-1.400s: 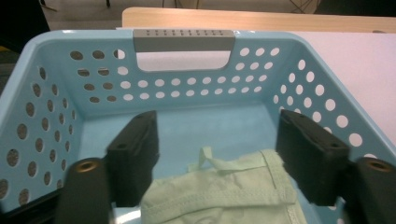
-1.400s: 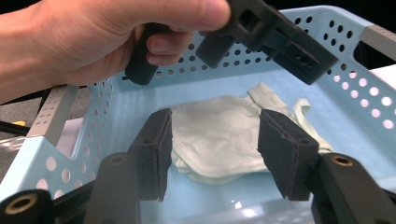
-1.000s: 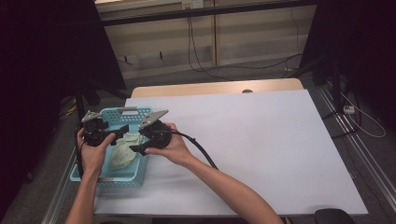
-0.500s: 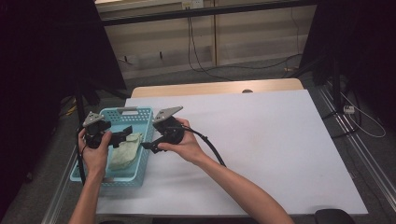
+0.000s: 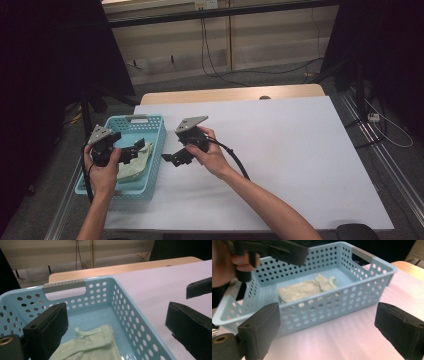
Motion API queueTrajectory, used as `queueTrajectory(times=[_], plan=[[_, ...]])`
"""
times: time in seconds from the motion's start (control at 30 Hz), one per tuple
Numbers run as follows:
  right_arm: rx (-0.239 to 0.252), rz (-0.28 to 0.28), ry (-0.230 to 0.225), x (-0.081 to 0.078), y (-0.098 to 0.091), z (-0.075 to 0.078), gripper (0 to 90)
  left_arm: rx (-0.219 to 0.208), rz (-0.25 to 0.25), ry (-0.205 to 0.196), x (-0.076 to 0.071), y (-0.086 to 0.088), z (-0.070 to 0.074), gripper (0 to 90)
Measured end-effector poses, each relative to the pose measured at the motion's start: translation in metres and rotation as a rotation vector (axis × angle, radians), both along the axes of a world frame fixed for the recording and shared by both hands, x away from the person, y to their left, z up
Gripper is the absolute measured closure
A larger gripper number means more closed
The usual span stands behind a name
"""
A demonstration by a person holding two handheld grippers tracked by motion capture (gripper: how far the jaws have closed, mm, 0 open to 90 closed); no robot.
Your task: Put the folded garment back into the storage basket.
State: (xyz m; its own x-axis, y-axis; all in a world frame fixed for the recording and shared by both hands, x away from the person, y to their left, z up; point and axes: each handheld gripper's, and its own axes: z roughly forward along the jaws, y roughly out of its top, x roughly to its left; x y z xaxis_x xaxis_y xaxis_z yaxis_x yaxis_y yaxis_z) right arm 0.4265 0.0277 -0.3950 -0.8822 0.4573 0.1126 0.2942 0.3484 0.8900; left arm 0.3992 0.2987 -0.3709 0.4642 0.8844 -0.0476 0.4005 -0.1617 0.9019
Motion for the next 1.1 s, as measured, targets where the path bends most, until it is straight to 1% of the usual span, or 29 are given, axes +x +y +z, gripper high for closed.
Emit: queueTrajectory(times=[0.03, 0.1, 0.2, 0.27, 0.3, 0.33, 0.37, 0.4, 0.47, 0.5, 0.53, 0.57, 0.63, 0.67, 0.73, 0.8, 0.83, 0.87, 0.93, 0.97, 1.0, 1.1], plan=[[-0.013, -0.007, 0.004, -0.003, -0.004, -0.001, 6.1, -0.008, -0.019, -0.001, -0.004, -0.001, 0.0, 4.8], [-0.018, -0.017, 0.005, -0.005, -0.007, -0.001, 6.2, 0.0, -0.02, -0.013, -0.008, -0.003, 0.0, 5.1], [-0.015, -0.028, 0.008, -0.008, -0.015, -0.002, 6.2, -0.01, -0.039, -0.022, -0.013, -0.007, 0.001, 5.0], [-0.015, -0.033, 0.008, -0.009, -0.017, -0.002, 6.2, -0.015, -0.042, -0.026, -0.014, -0.009, 0.002, 5.1], [-0.02, -0.04, 0.002, -0.011, -0.023, -0.002, 6.2, -0.022, -0.043, -0.032, -0.016, -0.011, 0.002, 5.0], [-0.023, -0.046, -0.001, -0.013, -0.026, -0.002, 6.2, -0.018, -0.049, -0.033, -0.018, -0.012, 0.003, 5.0], [-0.024, -0.052, -0.005, -0.014, -0.028, -0.002, 6.2, -0.021, -0.058, -0.045, -0.021, -0.016, 0.003, 5.0], [-0.028, -0.056, -0.003, -0.015, -0.031, -0.002, 6.2, -0.019, -0.063, -0.048, -0.023, -0.018, 0.004, 5.0], [-0.027, -0.064, -0.007, -0.017, -0.036, -0.002, 6.3, -0.02, -0.075, -0.053, -0.026, -0.022, 0.005, 5.0], [-0.023, -0.067, -0.006, -0.019, -0.039, -0.002, 6.3, -0.036, -0.074, -0.052, -0.028, -0.024, 0.005, 5.0], [-0.023, -0.07, -0.011, -0.02, -0.041, -0.003, 6.3, -0.039, -0.077, -0.057, -0.03, -0.025, 0.004, 5.0], [-0.026, -0.077, -0.017, -0.021, -0.044, -0.003, 6.3, -0.041, -0.076, -0.059, -0.032, -0.027, 0.003, 5.0], [-0.032, -0.082, -0.023, -0.025, -0.049, -0.004, 6.3, -0.037, -0.092, -0.059, -0.034, -0.029, 0.003, 5.0], [-0.032, -0.085, -0.019, -0.026, -0.052, -0.004, 6.3, -0.047, -0.092, -0.058, -0.036, -0.03, 0.003, 4.9], [-0.027, -0.097, -0.02, -0.027, -0.058, -0.005, 6.3, -0.05, -0.093, -0.062, -0.038, -0.031, 0.002, 4.9], [-0.028, -0.11, -0.02, -0.029, -0.062, -0.005, 6.3, -0.08, -0.102, -0.062, -0.042, -0.032, 0.001, 5.0], [-0.027, -0.116, -0.02, -0.029, -0.065, -0.005, 6.4, -0.073, -0.103, -0.059, -0.044, -0.033, 0.0, 5.0], [-0.027, -0.119, -0.024, -0.031, -0.067, -0.005, 6.4, -0.064, -0.099, -0.064, -0.046, -0.034, 0.0, 5.0], [-0.025, -0.121, -0.025, -0.032, -0.069, -0.005, 6.4, -0.062, -0.094, -0.064, -0.048, -0.034, -0.001, 5.0], [-0.023, -0.128, -0.024, -0.035, -0.073, -0.006, 6.4, -0.061, -0.099, -0.057, -0.049, -0.034, -0.001, 5.1], [-0.023, -0.129, -0.025, -0.037, -0.076, -0.006, 6.4, -0.029, -0.106, -0.055, -0.052, -0.036, -0.002, 5.2], [-0.036, -0.136, -0.03, -0.042, -0.083, -0.009, 6.3, -0.032, -0.106, -0.061, -0.057, -0.037, -0.004, 5.2]])
